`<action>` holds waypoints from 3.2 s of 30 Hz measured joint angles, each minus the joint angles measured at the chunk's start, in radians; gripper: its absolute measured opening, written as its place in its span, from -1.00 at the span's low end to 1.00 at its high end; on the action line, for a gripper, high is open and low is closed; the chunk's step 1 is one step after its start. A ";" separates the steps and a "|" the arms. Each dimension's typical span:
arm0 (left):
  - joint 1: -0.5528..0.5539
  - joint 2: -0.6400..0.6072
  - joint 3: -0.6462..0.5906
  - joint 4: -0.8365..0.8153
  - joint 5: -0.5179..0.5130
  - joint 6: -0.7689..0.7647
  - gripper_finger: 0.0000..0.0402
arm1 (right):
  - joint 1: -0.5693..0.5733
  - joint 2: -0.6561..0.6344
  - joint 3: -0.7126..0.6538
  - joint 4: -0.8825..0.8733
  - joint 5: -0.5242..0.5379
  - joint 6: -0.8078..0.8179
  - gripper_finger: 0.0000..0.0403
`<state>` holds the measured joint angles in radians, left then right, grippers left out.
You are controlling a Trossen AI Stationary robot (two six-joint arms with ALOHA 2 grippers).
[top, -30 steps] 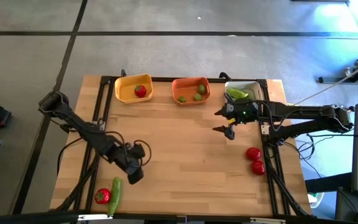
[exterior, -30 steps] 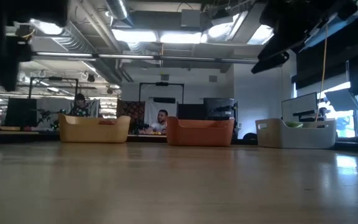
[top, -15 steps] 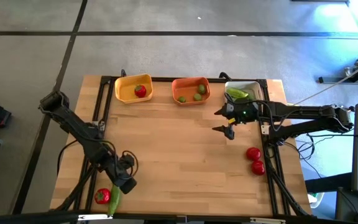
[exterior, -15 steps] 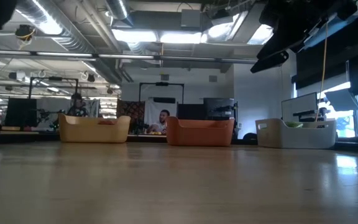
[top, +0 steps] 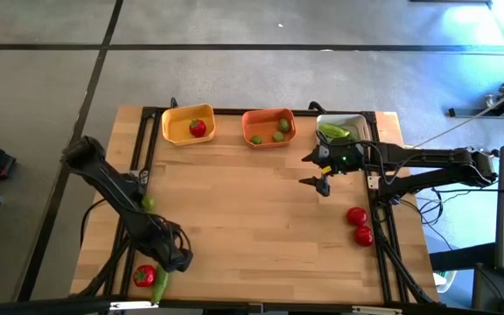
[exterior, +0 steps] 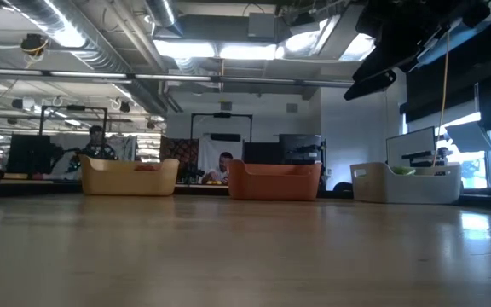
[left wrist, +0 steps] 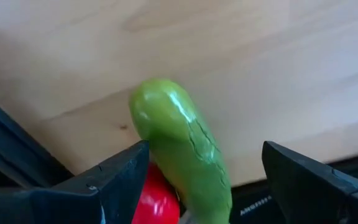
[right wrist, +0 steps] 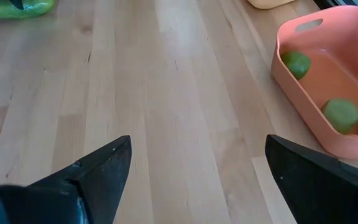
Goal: Sort produce into baskets
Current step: Put the cucumber into the white bin
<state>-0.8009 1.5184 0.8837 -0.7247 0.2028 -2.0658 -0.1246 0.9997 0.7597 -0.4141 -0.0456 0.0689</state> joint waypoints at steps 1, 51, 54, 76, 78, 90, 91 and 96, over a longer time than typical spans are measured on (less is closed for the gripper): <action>0.000 0.013 0.000 0.001 0.000 -0.001 0.52 | 0.000 0.000 0.000 0.000 0.000 -0.002 0.78; 0.105 0.025 0.049 -0.018 -0.190 0.485 -0.24 | 0.000 0.000 0.000 -0.006 0.000 -0.022 0.78; 0.130 -0.016 0.049 -0.031 -0.260 0.545 -0.23 | 0.000 0.000 0.000 -0.007 0.000 -0.022 0.78; 0.377 -0.149 0.050 0.100 -0.566 1.076 -0.23 | 0.000 0.000 0.000 -0.006 0.000 -0.018 0.78; 0.407 -0.149 0.050 0.137 -0.580 1.142 -0.23 | 0.000 0.000 0.000 -0.006 0.000 -0.018 0.78; 0.572 -0.149 0.050 0.450 -0.636 1.560 -0.23 | 0.000 0.000 0.000 0.016 0.000 0.000 0.78; 0.582 -0.149 0.050 0.479 -0.636 1.588 -0.23 | 0.000 0.000 0.000 0.022 0.000 0.004 0.78; 0.627 -0.149 0.050 0.589 -0.636 1.696 -0.23 | 0.001 0.000 0.000 0.049 -0.019 0.006 0.78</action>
<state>-0.1734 1.3689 0.9333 -0.1354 -0.4332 -0.3699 -0.1238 0.9993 0.7597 -0.3654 -0.0643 0.0746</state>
